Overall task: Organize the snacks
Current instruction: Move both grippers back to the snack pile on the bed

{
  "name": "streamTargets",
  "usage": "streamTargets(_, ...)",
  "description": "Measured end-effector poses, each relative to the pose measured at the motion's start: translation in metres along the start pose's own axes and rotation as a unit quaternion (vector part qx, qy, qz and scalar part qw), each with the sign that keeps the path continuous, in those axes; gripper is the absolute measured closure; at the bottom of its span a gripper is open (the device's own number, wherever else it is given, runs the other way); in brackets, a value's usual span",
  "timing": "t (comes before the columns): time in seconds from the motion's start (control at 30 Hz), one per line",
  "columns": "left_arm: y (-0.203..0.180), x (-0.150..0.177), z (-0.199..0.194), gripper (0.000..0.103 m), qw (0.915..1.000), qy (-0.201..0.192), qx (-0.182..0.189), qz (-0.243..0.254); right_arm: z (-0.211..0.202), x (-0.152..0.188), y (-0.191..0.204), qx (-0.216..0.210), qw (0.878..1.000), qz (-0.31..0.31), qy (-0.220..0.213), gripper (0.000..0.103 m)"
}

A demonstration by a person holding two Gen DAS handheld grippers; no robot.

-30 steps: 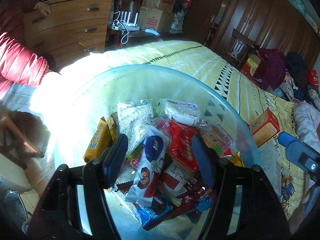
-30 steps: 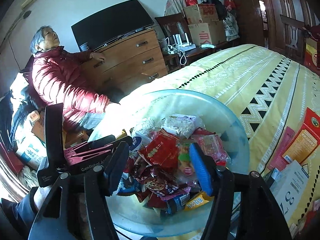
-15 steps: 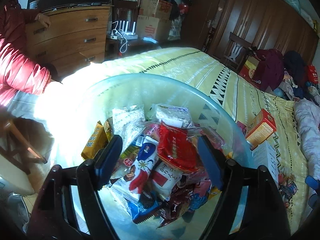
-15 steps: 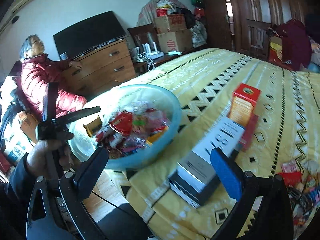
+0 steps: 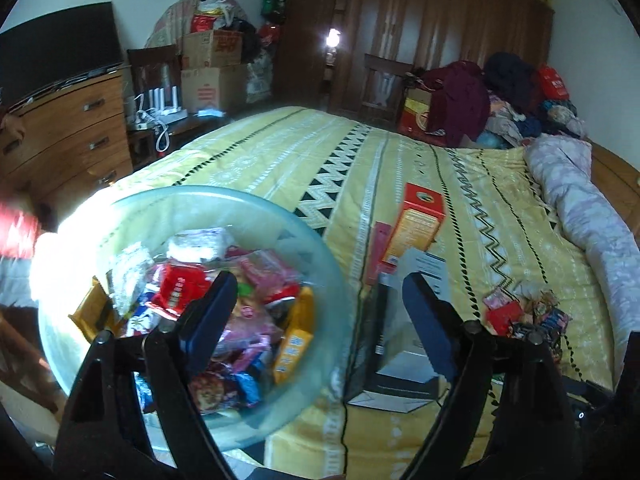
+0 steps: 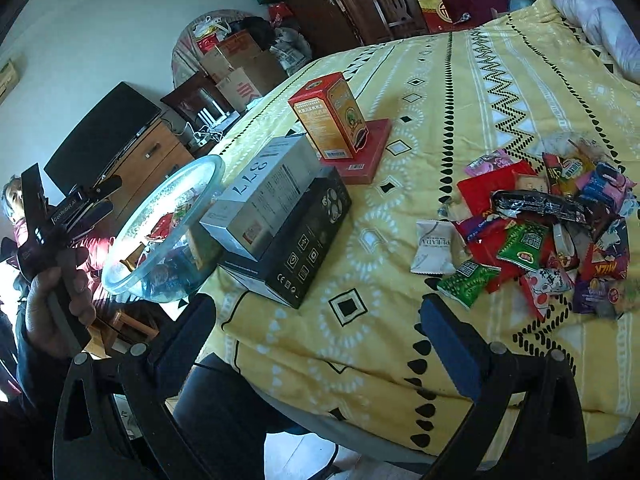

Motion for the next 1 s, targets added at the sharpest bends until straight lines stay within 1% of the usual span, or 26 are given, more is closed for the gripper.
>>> streamTargets(0.07, -0.032, 0.014, 0.001, 0.018, 0.9991, 0.012, 0.02, 0.034, -0.008, 0.001, -0.007, 0.009, 1.0, -0.009, -0.008, 0.0)
streamTargets(0.13, -0.067, 0.031, 0.002, 0.017, 0.9962, 0.027, 0.046, 0.068, -0.015, 0.002, -0.014, 0.012, 1.0, -0.011, -0.015, 0.0)
streamTargets(0.2, -0.102, 0.054, 0.004, 0.017, 0.9901, 0.053, 0.083, 0.1, -0.022, 0.008, -0.024, 0.024, 0.999, -0.015, -0.018, 0.0)
streamTargets(0.3, -0.14, 0.085, 0.01, 0.017, 0.9804, 0.089, 0.114, 0.134, -0.035, 0.023, -0.046, 0.046, 0.999, -0.006, -0.015, 0.0)
streamTargets(0.4, -0.169, 0.114, 0.023, 0.017, 0.9699, 0.13, 0.144, 0.147, -0.057, 0.043, -0.071, 0.072, 0.997, 0.003, -0.025, 0.0)
streamTargets(0.5, -0.188, 0.143, 0.047, 0.018, 0.9601, 0.179, 0.154, 0.15, -0.066, 0.069, -0.099, 0.085, 0.996, 0.03, -0.019, 0.0)
streamTargets(0.57, -0.197, 0.16, 0.064, 0.018, 0.9561, 0.199, 0.152, 0.152, -0.069, 0.085, -0.116, 0.086, 0.995, 0.058, -0.012, 0.0)
streamTargets(0.6, -0.204, 0.169, 0.075, 0.018, 0.953, 0.207, 0.149, 0.163, -0.07, 0.092, -0.124, 0.084, 0.994, 0.069, -0.01, 0.0)
streamTargets(0.63, -0.208, 0.176, 0.087, 0.018, 0.9484, 0.222, 0.148, 0.171, -0.07, 0.096, -0.129, 0.082, 0.994, 0.077, -0.009, 0.0)
streamTargets(0.67, -0.211, 0.184, 0.098, 0.019, 0.9446, 0.242, 0.143, 0.169, -0.07, 0.1, -0.134, 0.079, 0.993, 0.084, -0.007, 0.0)
streamTargets(0.7, -0.211, 0.188, 0.109, 0.019, 0.9433, 0.258, 0.137, 0.158, -0.07, 0.101, -0.138, 0.079, 0.993, 0.086, -0.006, 0.0)
streamTargets(0.77, -0.212, 0.191, 0.127, 0.02, 0.9449, 0.262, 0.136, 0.141, -0.069, 0.102, -0.144, 0.078, 0.993, 0.085, -0.002, 0.0)
streamTargets(0.8, -0.214, 0.191, 0.139, 0.021, 0.9466, 0.262, 0.127, 0.138, -0.068, 0.1, -0.145, 0.077, 0.993, 0.085, -0.002, 0.0)
streamTargets(0.83, -0.216, 0.192, 0.147, 0.026, 0.9466, 0.264, 0.124, 0.138, -0.067, 0.099, -0.146, 0.077, 0.993, 0.084, -0.003, 0.0)
streamTargets(0.87, -0.219, 0.196, 0.158, 0.029, 0.9452, 0.268, 0.118, 0.144, -0.066, 0.098, -0.148, 0.077, 0.993, 0.085, -0.003, 0.0)
streamTargets(0.9, -0.22, 0.199, 0.167, 0.035, 0.9437, 0.274, 0.106, 0.153, -0.065, 0.097, -0.151, 0.077, 0.993, 0.087, -0.003, 0.0)
streamTargets(1.0, -0.219, 0.208, 0.187, 0.037, 0.9426, 0.28, 0.079, 0.164, -0.065, 0.095, -0.158, 0.076, 0.993, 0.092, -0.006, 0.0)
Point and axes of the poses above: each gripper's, at about its wrist camera, not at the fingertips, and z roughly the way its jaws point, y to its left, x to its underside, the point moved 6 cm from there along z, roughly the way its jaws point, and after that the axes turned 11 degrees about -z, right-handed, at the moved point
